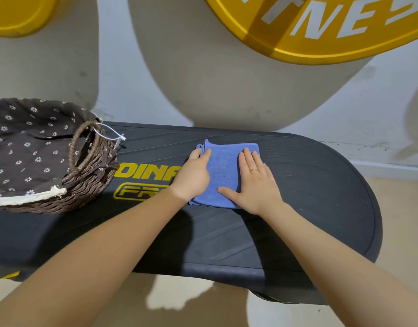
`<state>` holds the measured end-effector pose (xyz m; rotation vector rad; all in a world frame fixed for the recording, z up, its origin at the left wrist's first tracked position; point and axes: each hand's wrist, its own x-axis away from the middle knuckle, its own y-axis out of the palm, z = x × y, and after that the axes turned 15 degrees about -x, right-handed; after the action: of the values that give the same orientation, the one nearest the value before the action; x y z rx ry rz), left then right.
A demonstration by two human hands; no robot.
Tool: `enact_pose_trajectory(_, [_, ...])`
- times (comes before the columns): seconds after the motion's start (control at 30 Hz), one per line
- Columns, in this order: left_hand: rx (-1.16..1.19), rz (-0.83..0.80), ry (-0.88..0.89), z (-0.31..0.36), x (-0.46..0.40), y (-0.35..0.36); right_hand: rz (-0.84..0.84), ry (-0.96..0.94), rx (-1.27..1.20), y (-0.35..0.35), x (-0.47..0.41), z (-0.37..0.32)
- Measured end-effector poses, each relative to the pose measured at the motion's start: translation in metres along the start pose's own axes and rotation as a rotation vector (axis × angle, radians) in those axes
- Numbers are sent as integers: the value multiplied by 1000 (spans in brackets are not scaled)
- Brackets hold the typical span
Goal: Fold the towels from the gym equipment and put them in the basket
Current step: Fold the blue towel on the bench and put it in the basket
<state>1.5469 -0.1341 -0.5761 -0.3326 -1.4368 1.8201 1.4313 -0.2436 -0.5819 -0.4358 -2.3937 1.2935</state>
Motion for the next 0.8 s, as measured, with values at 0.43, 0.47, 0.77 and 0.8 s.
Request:
enact_pose_trajectory(0.43, [-791,294,176,6,10,10,-82,142,-133,-8,-7,7])
enact_pose_trajectory(0.47, [-756,282,222,12,10,5,-53,116,-187,-12,-4,9])
enact_pose_trajectory(0.77, [-515,46,356,13,5,23,50,-199,-107,-18,9,14])
enact_pose_trajectory(0.8, [-519,54,347,11,5,23,-23,-173,-55,-11,9,15])
